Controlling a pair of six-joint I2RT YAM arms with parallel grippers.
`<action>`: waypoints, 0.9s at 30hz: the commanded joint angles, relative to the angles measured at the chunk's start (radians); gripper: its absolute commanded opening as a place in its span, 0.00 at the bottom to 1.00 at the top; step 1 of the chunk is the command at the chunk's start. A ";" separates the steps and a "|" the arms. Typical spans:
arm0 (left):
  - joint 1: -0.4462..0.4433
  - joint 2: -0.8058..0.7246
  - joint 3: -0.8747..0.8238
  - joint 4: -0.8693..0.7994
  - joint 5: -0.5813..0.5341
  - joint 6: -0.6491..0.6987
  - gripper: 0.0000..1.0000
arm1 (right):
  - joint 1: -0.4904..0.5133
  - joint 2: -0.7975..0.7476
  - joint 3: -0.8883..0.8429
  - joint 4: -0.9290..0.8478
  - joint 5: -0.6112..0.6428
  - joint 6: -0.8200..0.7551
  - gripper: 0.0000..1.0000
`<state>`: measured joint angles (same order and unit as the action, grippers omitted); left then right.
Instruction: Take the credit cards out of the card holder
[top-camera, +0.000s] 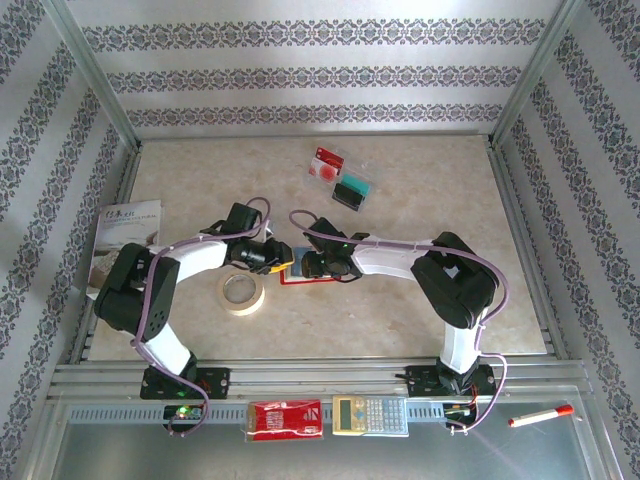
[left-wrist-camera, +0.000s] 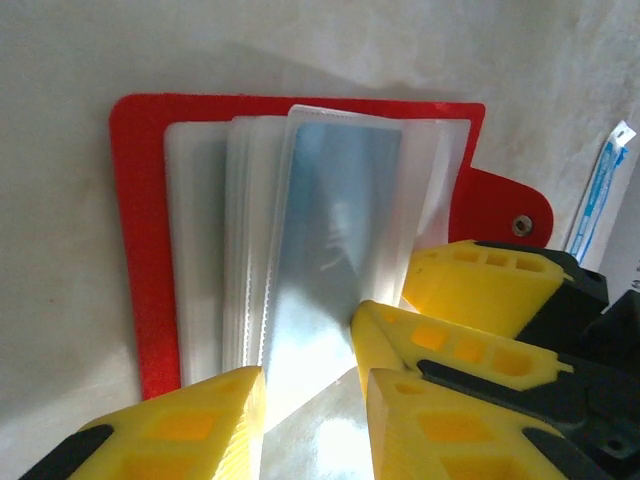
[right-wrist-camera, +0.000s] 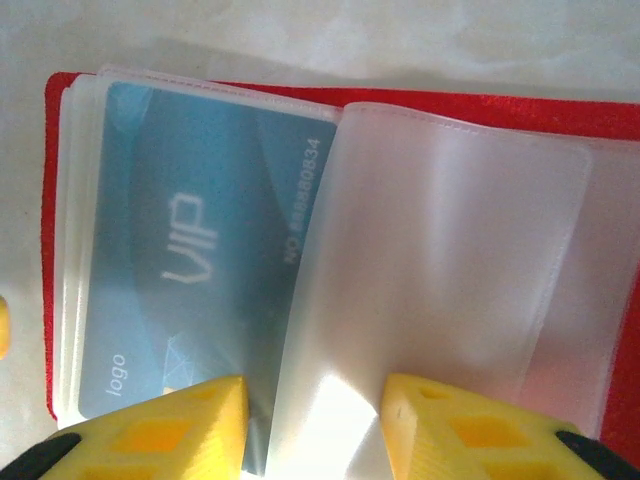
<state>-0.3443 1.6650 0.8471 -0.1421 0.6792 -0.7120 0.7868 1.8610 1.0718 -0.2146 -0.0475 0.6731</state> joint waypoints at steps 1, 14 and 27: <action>-0.012 0.023 0.042 -0.010 -0.017 0.012 0.33 | -0.012 0.066 -0.056 -0.050 -0.004 -0.014 0.43; -0.015 0.098 0.142 -0.073 -0.088 0.072 0.32 | -0.020 0.061 -0.071 -0.035 -0.014 -0.015 0.43; -0.028 0.169 0.150 -0.066 -0.067 0.071 0.29 | -0.020 0.062 -0.071 -0.044 -0.008 -0.015 0.41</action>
<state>-0.3489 1.8072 0.9871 -0.1753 0.6125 -0.6617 0.7757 1.8576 1.0554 -0.1783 -0.0769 0.6563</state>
